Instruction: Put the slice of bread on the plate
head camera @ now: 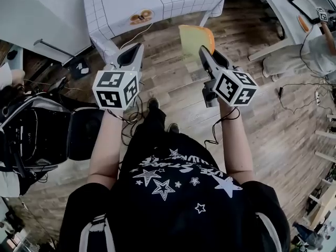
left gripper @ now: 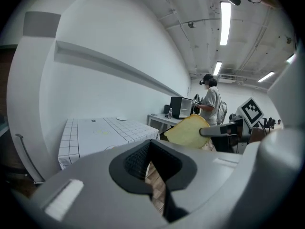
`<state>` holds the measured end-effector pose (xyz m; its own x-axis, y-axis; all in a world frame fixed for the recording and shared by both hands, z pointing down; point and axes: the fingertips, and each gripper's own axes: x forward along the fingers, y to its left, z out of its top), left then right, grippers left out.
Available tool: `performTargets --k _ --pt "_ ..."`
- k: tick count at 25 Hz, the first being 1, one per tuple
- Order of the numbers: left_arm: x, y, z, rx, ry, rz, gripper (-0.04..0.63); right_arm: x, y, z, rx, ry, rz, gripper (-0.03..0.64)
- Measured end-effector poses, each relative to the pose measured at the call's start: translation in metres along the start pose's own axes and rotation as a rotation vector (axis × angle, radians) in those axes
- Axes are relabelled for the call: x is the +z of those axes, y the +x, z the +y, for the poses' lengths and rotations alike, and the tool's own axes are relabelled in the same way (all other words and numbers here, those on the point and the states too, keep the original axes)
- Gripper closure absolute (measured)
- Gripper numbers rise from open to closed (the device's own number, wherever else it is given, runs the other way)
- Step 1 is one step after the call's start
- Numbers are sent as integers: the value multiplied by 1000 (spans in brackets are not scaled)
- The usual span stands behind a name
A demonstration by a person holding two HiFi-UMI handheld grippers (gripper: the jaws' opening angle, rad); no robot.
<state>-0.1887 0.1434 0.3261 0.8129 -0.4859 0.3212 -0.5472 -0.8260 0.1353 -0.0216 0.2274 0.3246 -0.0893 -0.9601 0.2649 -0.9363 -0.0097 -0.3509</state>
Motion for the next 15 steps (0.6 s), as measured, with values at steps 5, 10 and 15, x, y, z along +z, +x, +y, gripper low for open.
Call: performTargets --k 5,10,15 --pt "-1 42 66 -36 3 -42 588 5 75 -8 -38 -34 -30 518" --pt "21 74 105 -41 -17 -37 588 25 134 -12 -37 -44 20 518" --pt "3 82 113 -34 -45 -39 588 16 145 -18 -42 -76 38 518"
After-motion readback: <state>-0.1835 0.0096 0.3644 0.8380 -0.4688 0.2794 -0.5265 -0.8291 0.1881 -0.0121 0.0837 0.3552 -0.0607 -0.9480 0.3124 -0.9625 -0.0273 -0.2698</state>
